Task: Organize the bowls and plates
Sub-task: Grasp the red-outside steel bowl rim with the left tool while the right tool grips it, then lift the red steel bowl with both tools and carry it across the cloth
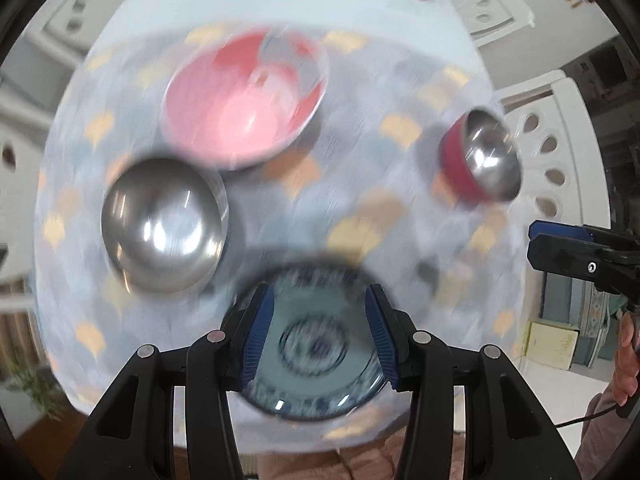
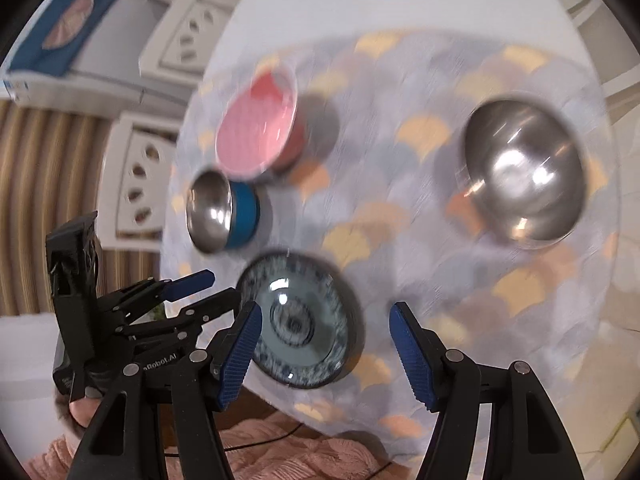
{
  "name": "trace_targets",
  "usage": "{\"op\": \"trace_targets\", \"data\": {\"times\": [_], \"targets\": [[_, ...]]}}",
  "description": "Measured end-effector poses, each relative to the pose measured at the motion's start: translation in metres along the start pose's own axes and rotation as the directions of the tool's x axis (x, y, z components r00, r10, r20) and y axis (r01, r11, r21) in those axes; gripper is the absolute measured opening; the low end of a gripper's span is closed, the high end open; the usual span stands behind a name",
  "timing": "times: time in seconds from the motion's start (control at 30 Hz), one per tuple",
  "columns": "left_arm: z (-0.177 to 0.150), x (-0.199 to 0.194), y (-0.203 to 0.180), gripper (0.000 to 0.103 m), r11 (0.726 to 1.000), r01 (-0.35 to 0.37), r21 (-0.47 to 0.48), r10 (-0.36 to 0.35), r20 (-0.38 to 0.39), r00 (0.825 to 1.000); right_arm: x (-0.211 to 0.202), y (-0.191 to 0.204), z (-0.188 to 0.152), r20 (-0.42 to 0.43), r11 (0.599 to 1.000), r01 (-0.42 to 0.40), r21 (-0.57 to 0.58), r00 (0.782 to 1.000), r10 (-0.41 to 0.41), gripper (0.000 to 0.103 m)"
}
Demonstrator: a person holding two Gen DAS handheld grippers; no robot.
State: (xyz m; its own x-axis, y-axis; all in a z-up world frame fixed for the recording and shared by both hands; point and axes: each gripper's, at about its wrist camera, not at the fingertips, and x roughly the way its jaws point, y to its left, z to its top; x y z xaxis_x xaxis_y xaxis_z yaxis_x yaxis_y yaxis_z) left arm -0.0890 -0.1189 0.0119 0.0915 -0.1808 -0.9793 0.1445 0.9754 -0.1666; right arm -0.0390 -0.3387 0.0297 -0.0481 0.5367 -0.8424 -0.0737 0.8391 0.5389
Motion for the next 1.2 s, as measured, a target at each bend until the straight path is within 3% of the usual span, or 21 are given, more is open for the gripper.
{"op": "trace_targets", "data": {"times": [0.17,0.37,0.5,0.57,0.73,0.83,1.03,1.13,1.2], "targets": [[0.057,-0.001,-0.045,0.048,0.998,0.038,0.055,-0.040,0.029,0.999,-0.038,-0.043,0.022,0.091,0.997,-0.004,0.079,0.996,-0.003,0.064],[0.102,0.044,-0.093,0.048,0.994,0.082,0.067,-0.081,-0.016,0.997,-0.050,-0.121,0.030,0.137,0.973,-0.030,0.229,0.991,-0.002,0.064],[0.115,0.076,-0.114,0.048,0.993,0.092,0.068,-0.087,-0.071,0.994,-0.029,-0.167,0.035,0.120,0.943,-0.078,0.325,0.992,0.041,0.064],[0.117,0.091,-0.124,0.048,0.992,0.098,0.074,-0.091,-0.095,0.991,-0.016,-0.183,0.038,0.104,0.930,-0.060,0.362,0.994,0.023,0.064],[0.120,0.123,-0.136,0.048,0.995,0.087,0.055,-0.079,-0.131,0.988,0.007,-0.204,0.045,0.104,0.906,-0.105,0.409,0.992,0.068,0.064],[0.121,0.137,-0.139,0.046,0.996,0.080,0.047,-0.073,-0.141,0.987,0.015,-0.204,0.048,0.094,0.911,-0.082,0.403,0.994,0.048,0.063],[0.117,0.144,-0.143,0.029,0.994,0.088,0.058,-0.081,-0.114,0.990,0.031,-0.208,0.052,0.072,0.914,-0.047,0.404,0.997,0.019,0.053],[0.116,0.144,-0.143,0.022,0.994,0.081,0.069,-0.074,-0.105,0.992,0.034,-0.202,0.052,0.071,0.919,-0.005,0.394,0.997,-0.025,0.030],[0.116,0.144,-0.145,0.022,0.993,0.083,0.084,-0.073,-0.109,0.991,0.032,-0.201,0.051,0.075,0.917,-0.001,0.400,0.997,-0.032,0.024]]}}
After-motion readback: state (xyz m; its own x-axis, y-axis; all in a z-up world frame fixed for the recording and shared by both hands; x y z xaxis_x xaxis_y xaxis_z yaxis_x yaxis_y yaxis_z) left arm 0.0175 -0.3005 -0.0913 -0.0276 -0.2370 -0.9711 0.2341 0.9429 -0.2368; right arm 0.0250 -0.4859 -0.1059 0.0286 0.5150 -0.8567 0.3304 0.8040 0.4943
